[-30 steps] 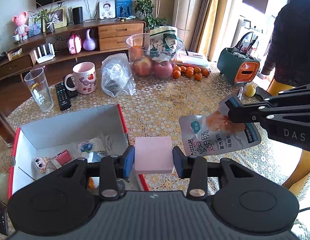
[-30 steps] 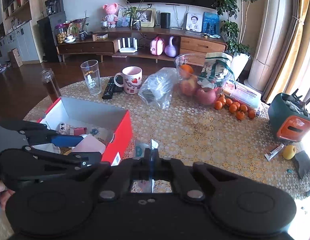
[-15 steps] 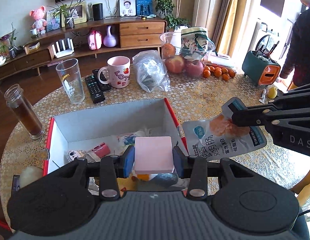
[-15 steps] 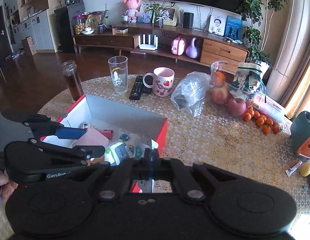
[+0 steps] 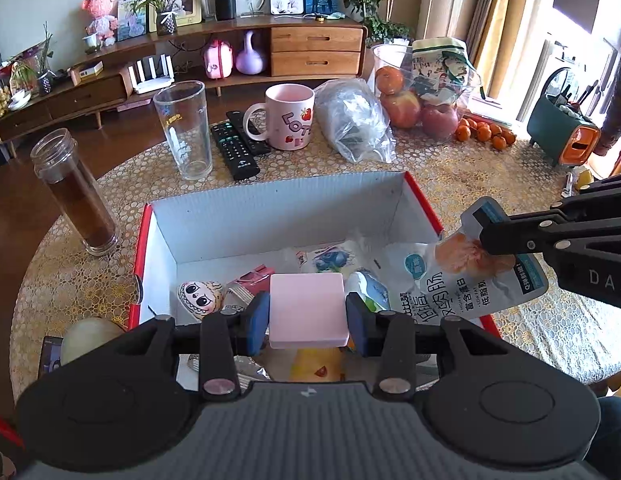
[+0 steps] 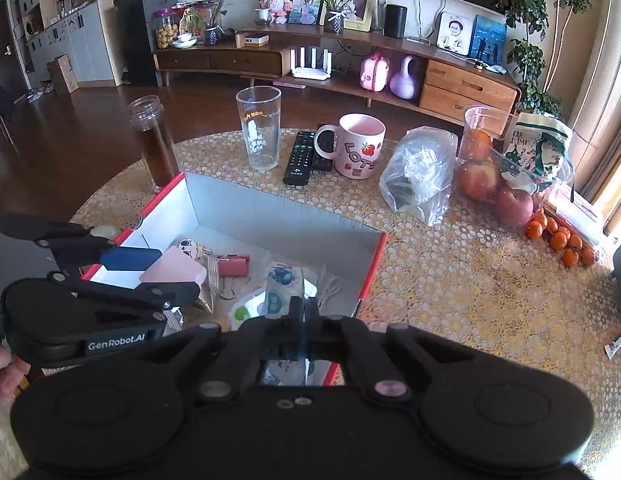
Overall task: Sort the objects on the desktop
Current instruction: 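Lift the pink pad and snack pouch and carry both over the shoe box, then lower the pad and pouch into the box and open both grippers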
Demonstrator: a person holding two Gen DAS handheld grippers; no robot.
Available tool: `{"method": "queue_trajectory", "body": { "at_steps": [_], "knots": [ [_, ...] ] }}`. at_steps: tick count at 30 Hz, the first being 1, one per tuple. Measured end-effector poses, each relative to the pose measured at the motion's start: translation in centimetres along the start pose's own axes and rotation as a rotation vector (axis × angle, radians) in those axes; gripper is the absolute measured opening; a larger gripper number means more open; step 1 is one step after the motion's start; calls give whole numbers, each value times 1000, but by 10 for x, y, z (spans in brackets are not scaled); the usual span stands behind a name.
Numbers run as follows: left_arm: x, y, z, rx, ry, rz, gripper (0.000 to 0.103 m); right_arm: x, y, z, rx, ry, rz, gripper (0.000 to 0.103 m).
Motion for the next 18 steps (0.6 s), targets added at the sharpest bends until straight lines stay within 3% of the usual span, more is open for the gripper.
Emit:
{"method": "queue_trajectory", "body": {
  "at_steps": [18],
  "knots": [
    [24, 15, -58, 87, -49, -6, 40, 18, 17, -61, 107, -36, 4, 2]
  ]
}}
Point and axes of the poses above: each gripper's, at about its wrist camera, not at the fingertips, and z roughly against the way its jaws point, x to its left, y to its underside, the point moved 4 cm from there along -z, roughly the way its jaws point, and after that the axes turned 12 degrees about z, right-handed, at the moved point
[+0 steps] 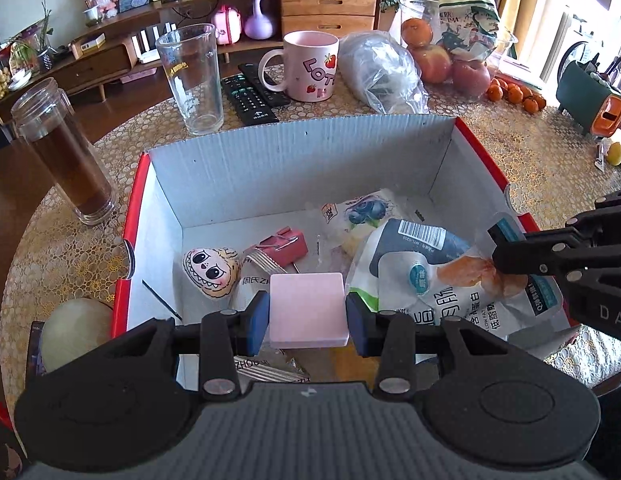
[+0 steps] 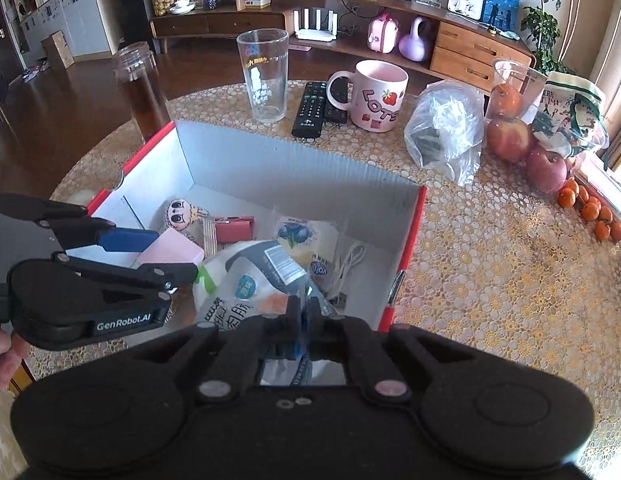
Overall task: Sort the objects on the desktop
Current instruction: 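Lower the pad and pouch into the box and open both grippers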
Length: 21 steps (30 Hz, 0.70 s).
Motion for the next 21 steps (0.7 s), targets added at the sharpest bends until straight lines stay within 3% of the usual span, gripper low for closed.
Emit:
{"method": "queue_trajectory", "body": {
  "at_steps": [9, 18, 21],
  "knots": [
    [4, 11, -19, 48, -24, -5, 40, 5, 7, -11, 26, -4, 23, 6],
    [5, 12, -17, 62, -25, 11, 40, 6, 14, -9, 47, -12, 52, 18],
    [5, 13, -13, 57, -21, 19, 44, 5, 16, -6, 45, -16, 45, 28]
  ]
}}
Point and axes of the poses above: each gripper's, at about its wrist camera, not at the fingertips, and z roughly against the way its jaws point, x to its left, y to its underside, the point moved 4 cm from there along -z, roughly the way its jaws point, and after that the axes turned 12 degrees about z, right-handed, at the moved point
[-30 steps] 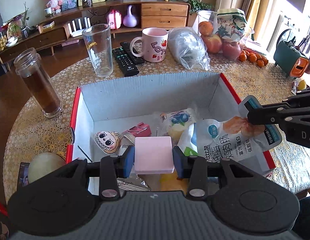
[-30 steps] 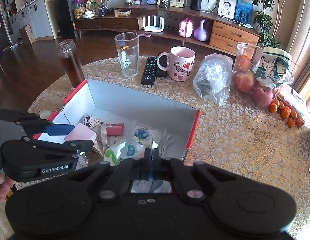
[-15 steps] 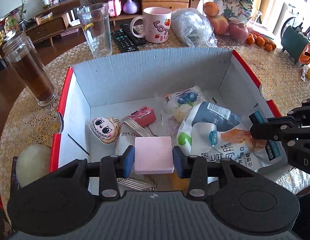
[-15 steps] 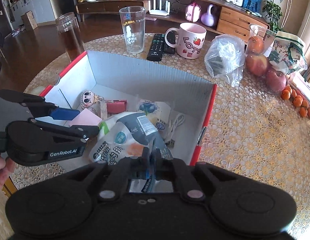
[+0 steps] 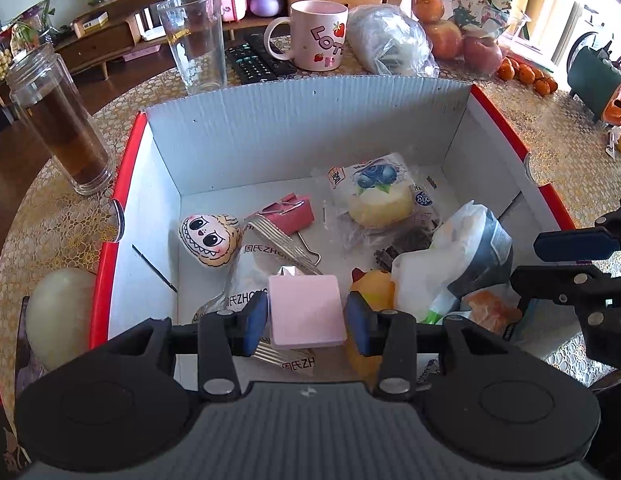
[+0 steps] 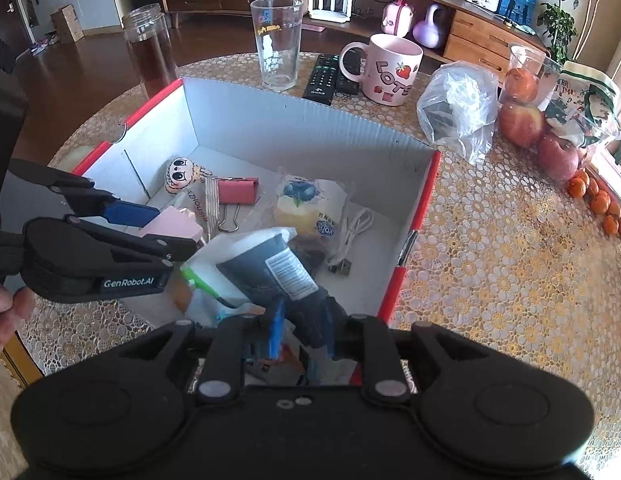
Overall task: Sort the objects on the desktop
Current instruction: 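Lower the pad and pouch into the box and open both grippers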
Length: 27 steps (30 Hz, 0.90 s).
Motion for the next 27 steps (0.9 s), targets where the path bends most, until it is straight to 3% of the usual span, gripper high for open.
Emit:
{"method": "queue_trajectory", "body": {
  "at_steps": [5, 10, 14, 23, 27],
  "knots": [
    [-4, 1, 9, -21, -13, -2, 56, 2, 3, 8, -8, -4, 16, 41],
    [-7, 2, 19, -30, -17, -3, 57, 3, 5, 17, -23, -10, 17, 49],
    [-11, 3, 29, -42, -17, -12, 63, 2, 7, 25, -34, -8, 13, 52],
    [-20, 8, 49, -63, -22, -33, 63, 2, 14, 46, -74, -15, 15, 65],
    [-24, 10, 58, -73, -22, -34, 70, 1, 17, 53, -87, -16, 12, 66]
  ]
}}
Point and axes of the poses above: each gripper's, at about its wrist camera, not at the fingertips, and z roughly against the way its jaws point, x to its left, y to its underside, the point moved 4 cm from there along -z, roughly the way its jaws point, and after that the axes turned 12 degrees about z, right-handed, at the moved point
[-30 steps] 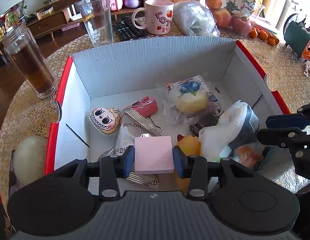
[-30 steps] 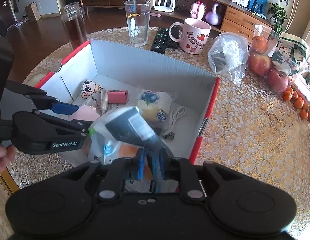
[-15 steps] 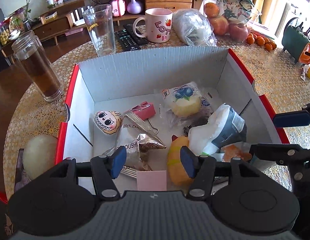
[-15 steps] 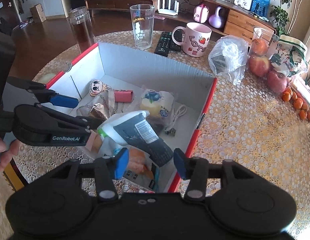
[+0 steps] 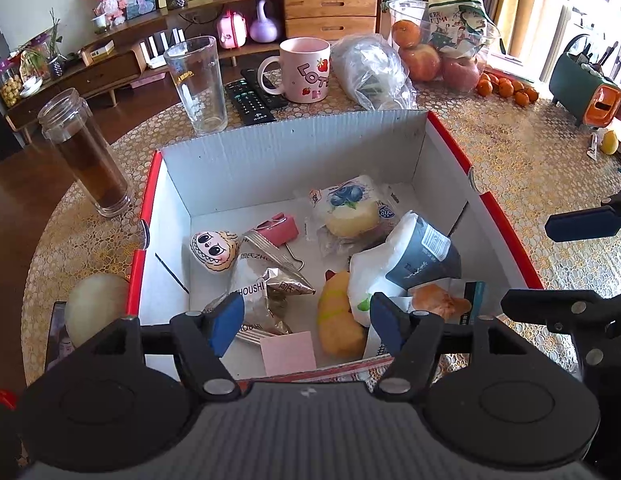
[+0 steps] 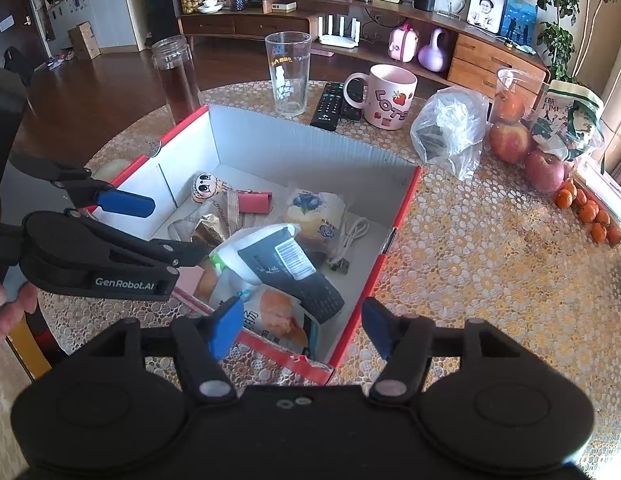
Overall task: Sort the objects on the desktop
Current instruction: 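Lower the pad and pouch into the box and open both grippers, then withdraw both grippers up from the box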
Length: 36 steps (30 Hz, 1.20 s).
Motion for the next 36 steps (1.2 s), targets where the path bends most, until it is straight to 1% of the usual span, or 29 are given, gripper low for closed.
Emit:
{"method": "queue_trajectory", "body": {
  "at_steps": [2, 4, 6, 10, 12, 14, 15, 17, 30, 36],
  "knots": [
    [-2, 0, 4, -5, -4, -3, 71, 0, 2, 4, -7, 2, -3, 70],
    [-4, 1, 6, -6, -2, 0, 71, -1, 3, 7, -12, 1, -6, 71],
    [-6, 2, 10, -10, -3, 1, 75, -1, 5, 11, -19, 6, -7, 73],
    [-10, 4, 17, -27, 2, 3, 79, -4, 9, 22, -41, 9, -10, 78],
    [-11, 4, 20, -39, 8, 11, 86, -6, 12, 27, -52, 15, -11, 80],
    [-13, 6, 22, -41, 13, 16, 89, -7, 15, 31, -58, 15, -14, 83],
    [-14, 7, 22, -41, 12, 18, 96, -8, 16, 32, -61, 18, -15, 83],
    [-16, 9, 23, -44, 10, 14, 103, -9, 20, 36, -64, 22, -17, 85],
    [-33, 23, 37, -53, 29, 16, 103, -15, 41, 54, -78, 37, -44, 87],
    [-38, 30, 48, -75, 39, 6, 103, -15, 48, 62, -88, 38, -45, 87]
  ]
}}
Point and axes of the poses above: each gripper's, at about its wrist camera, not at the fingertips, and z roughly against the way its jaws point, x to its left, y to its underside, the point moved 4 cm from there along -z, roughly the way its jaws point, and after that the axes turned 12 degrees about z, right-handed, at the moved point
